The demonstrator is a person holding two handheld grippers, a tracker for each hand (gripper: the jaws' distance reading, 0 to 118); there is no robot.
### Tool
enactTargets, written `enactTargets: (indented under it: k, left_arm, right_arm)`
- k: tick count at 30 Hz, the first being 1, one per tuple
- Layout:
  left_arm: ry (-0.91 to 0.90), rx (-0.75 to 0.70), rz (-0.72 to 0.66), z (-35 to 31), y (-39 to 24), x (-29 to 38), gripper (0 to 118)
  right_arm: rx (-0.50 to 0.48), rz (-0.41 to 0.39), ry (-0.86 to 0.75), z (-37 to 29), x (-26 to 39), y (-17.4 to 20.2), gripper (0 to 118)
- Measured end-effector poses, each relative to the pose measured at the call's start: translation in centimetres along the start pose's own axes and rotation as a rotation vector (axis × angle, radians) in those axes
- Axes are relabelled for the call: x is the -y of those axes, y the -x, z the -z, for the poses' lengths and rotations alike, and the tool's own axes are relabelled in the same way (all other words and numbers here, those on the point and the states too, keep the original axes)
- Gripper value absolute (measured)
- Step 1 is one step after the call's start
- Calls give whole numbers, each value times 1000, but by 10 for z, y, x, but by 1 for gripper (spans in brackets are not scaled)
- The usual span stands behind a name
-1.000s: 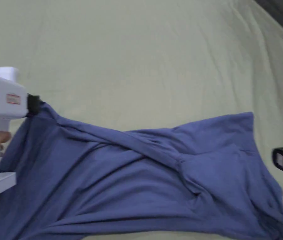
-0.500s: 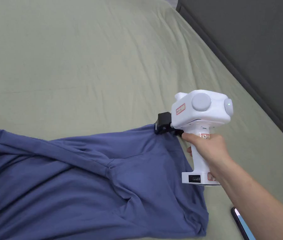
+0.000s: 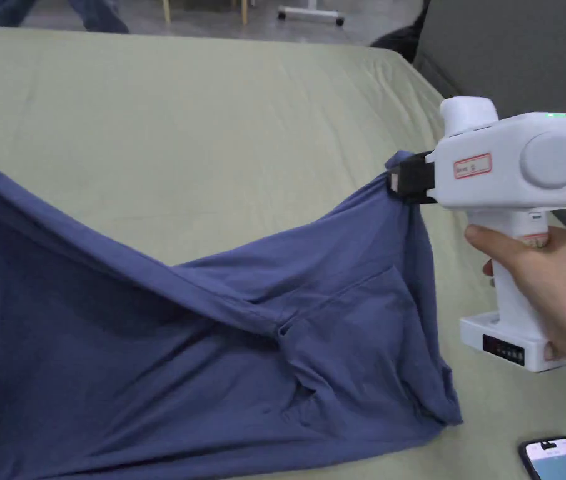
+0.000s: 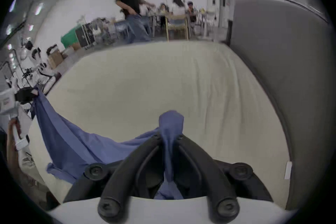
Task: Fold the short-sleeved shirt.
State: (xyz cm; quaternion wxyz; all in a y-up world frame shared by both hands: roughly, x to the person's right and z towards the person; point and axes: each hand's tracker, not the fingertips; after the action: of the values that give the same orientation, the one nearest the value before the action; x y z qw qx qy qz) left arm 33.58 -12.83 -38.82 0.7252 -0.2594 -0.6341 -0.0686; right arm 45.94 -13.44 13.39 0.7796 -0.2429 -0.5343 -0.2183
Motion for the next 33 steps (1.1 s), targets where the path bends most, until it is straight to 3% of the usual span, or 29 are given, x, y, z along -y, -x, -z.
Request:
enactTargets:
  k: [5, 9, 14, 19, 23, 27, 33]
  left_arm:
    - [-177, -19, 80, -68, -20, -100, 4]
    - [-297, -83, 137, -102, -38, -191, 4]
    - [-379, -211, 203, -102, -50, -274, 4]
    - [-377, -267, 156, -65, -36, -309, 3]
    - [-346, -319, 178, -17, -16, -284, 3]
    - [-240, -256, 110, 42, 11, -226, 4]
    - [0, -169, -47, 136, 39, -98, 3]
  right_arm:
    - [4, -22, -166, -67, -90, 14, 9]
    - [-24, 32, -274, -98, -178, 17, 9]
    - [20, 49, -345, -102, -275, 26, 8]
    - [56, 118, -411, -86, -323, 25, 8]
    - [46, 130, -405, -58, -310, 17, 8]
    - [75, 84, -306, 11, -272, 1, 8]
    - [71, 146, -78, 132, -154, -22, 8]
